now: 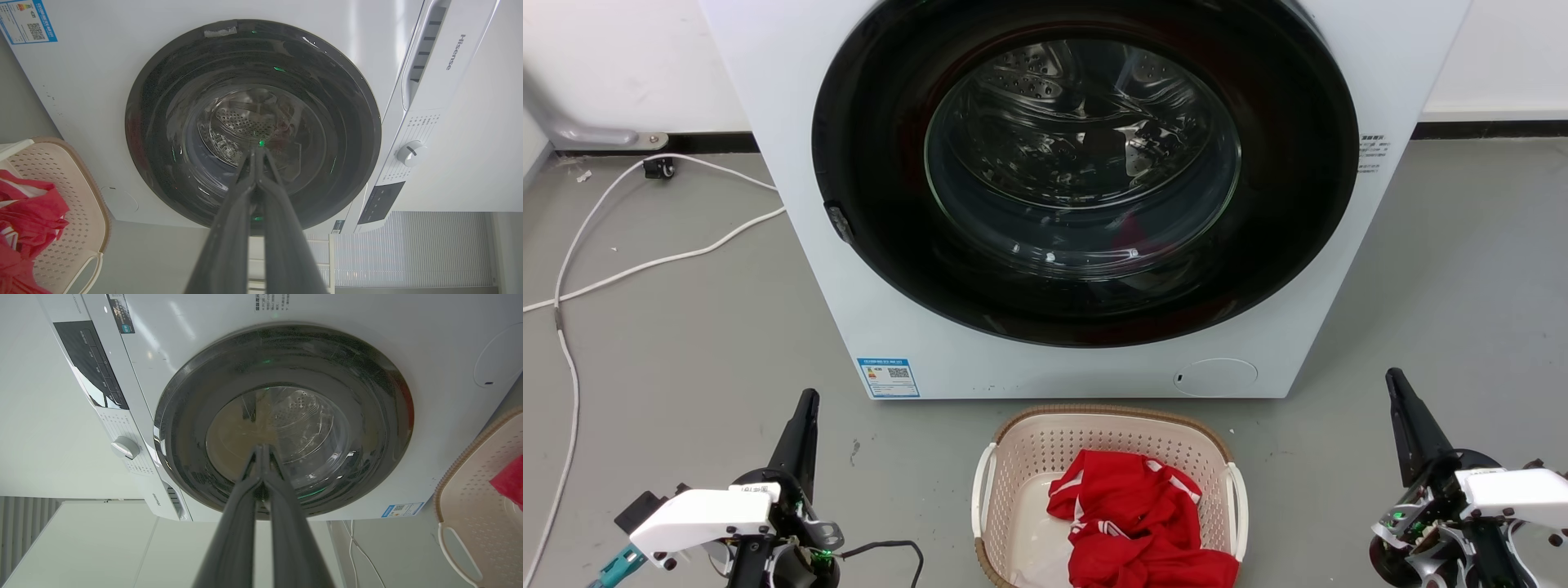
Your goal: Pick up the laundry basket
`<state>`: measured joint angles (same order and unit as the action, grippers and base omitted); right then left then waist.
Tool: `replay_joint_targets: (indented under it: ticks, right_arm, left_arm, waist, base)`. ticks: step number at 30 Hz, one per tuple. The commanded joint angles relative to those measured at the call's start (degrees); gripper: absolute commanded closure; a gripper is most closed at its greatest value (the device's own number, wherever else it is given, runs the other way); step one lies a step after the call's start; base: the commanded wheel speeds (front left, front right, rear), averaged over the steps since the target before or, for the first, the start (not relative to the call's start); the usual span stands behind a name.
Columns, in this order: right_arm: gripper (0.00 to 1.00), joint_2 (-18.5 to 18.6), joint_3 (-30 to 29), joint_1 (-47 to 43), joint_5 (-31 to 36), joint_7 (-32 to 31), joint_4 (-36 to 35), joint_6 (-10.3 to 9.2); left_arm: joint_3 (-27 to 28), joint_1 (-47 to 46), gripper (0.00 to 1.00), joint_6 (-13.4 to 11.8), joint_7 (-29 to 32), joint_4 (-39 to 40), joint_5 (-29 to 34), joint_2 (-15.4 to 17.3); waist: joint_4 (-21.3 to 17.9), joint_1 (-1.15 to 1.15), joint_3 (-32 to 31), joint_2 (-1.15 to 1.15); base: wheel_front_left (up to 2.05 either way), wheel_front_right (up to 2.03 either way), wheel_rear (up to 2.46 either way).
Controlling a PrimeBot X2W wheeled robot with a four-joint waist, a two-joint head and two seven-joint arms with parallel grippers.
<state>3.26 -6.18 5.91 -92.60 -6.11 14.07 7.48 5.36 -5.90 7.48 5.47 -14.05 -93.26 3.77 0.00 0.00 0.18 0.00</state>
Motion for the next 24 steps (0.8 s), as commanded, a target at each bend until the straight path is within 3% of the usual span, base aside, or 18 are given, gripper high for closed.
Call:
replay_joint_targets:
  ticks: [1,24]
  right_arm:
    - [1.0,-0.2,-0.1,0.7,0.4,-0.2,0.1,0.02]
    - [1.0,-0.3,-0.2,0.7,0.3,-0.3,0.1,0.02]
  left_arm:
    - [0.1,-0.6,1.0,0.0,0.3,-0.1,0.4,0.0]
    - [0.5,-0.6,1.0,0.0,0.4,-0.1,0.6,-0.3]
  waist:
    - [0.0,0.0,0.0,0.0]
    - [0.0,0.0,0.0,0.0]
  base:
    - [0.0,0.0,0.0]
    - [0.0,0.0,0.0]
